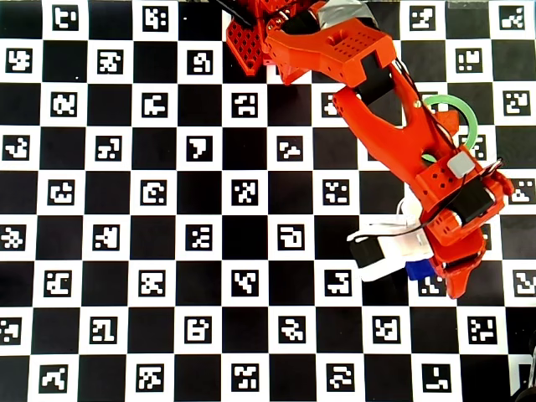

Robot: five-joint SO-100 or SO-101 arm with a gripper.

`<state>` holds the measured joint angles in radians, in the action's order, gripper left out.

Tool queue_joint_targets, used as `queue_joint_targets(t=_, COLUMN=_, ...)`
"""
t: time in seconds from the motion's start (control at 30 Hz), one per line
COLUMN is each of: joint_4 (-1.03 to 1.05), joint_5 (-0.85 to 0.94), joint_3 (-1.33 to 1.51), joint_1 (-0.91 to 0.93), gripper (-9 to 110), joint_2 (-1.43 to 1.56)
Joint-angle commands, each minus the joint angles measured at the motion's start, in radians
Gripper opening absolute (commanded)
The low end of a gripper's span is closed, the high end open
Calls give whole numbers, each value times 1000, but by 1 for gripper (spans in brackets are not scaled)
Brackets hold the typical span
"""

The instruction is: Grab the red cube then put it in the green circle then put the blue cube on top and finally the orange cube on top

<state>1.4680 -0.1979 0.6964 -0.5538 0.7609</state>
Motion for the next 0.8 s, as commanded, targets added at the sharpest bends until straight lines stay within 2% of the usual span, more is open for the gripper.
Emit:
queue_joint_targets(t=0.0, joint_4=-15, joint_5=12, joint_3=-11, joint_1=18, gripper=43, joint_2=32)
queue_joint_targets(t=0.77, joint_4=-66, joint_5=-5, joint_3=-17, joint_1=26, gripper=42, joint_2=-38)
